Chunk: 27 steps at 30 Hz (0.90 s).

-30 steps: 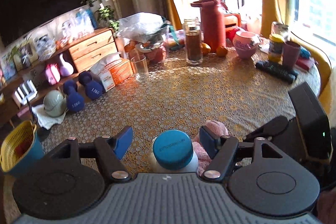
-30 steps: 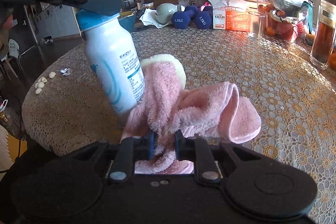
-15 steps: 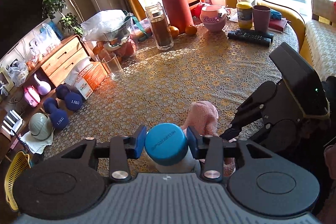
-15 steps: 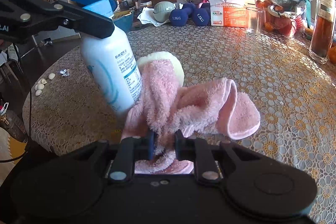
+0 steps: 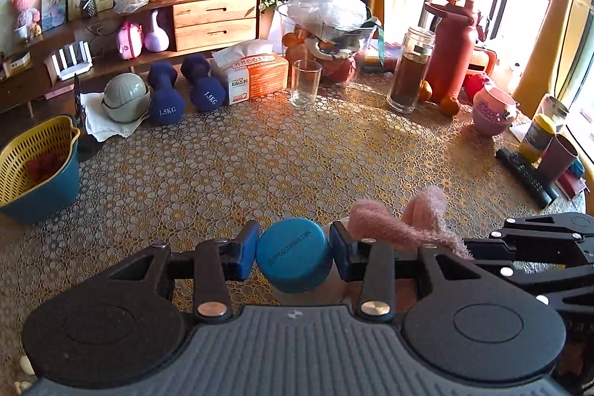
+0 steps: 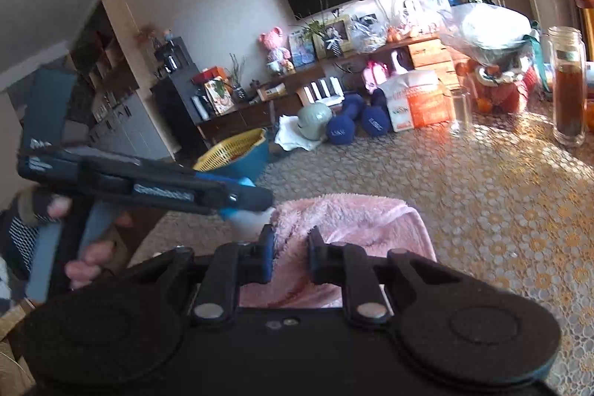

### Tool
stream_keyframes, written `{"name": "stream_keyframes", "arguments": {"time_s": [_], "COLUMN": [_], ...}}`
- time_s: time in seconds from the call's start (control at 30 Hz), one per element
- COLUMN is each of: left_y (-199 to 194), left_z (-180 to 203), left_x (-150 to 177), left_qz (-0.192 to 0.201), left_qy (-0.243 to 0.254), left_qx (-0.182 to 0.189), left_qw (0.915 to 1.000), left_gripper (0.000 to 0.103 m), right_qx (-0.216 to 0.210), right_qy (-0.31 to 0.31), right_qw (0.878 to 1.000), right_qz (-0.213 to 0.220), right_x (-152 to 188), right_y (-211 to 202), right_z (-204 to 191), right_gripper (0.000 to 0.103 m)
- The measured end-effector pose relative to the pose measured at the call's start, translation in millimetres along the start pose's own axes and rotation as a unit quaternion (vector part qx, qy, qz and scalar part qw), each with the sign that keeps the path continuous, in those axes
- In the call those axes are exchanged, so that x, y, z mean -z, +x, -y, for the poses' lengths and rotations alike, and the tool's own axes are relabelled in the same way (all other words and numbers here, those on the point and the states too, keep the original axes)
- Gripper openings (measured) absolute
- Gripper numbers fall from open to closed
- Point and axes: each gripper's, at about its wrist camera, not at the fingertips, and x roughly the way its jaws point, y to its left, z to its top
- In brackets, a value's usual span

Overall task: Clean container
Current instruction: 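Rub the bottle body against the towel held in the right gripper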

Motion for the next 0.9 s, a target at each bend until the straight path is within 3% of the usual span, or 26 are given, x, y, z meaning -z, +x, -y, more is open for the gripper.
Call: {"name": "stream_keyframes", "arguments": {"time_s": [0.27,0.9], "left_y": [-2.1,-7.6], "left_z": [-5.1,-7.0], "left_x": [3.5,9.2], "left_qz": [0.002,0.009], "left_qy": [-0.017,-0.016], "left_qx": [-0.003,0.004], "left_qw": [0.9998,0.9998], "left_gripper": [0.041,0.041], "right_qx": [-0.001,0.100], "right_qy": [-0.027,-0.049], "right_qw": [1.000,0.990], "right_qz": [-0.009,-0.090], "right_x": [8.2,49.9], "right_y": [36.6,63.4], "right_z": [-18.3,27.9], "right_gripper": [0.015,0.013]}}
